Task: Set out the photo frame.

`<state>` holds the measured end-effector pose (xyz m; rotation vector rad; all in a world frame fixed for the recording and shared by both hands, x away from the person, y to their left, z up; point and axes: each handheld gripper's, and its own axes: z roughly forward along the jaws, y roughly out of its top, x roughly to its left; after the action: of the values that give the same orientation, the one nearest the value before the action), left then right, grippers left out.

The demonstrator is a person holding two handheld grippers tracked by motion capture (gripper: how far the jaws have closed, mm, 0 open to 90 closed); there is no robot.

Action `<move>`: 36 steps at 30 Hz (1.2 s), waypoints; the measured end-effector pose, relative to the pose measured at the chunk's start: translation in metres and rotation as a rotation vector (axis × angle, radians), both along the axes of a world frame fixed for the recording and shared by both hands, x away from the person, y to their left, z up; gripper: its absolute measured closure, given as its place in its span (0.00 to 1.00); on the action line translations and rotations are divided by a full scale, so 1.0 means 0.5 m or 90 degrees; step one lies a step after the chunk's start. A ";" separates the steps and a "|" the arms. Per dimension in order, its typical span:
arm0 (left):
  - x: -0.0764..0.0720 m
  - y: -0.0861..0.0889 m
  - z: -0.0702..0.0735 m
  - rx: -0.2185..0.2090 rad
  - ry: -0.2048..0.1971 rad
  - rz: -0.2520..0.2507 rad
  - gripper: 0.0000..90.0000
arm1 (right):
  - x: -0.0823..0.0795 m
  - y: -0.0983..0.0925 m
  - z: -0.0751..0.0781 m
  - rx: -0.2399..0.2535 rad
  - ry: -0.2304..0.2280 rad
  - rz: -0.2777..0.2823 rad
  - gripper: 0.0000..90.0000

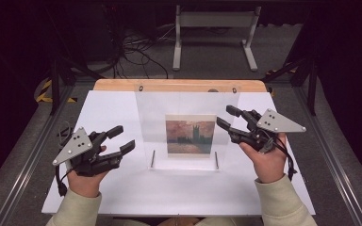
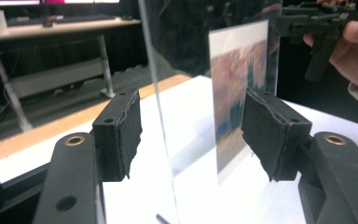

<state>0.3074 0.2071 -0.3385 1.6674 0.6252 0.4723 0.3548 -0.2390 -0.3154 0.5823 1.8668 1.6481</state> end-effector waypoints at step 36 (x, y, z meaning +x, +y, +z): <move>-0.011 0.093 -0.106 0.048 0.048 0.052 0.21 | -0.088 -0.160 -0.035 -0.071 0.103 -0.112 0.18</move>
<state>0.3017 0.2534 -0.3914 1.7432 0.7409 0.4980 0.3108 -0.3188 -0.3330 0.8281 1.9465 1.4094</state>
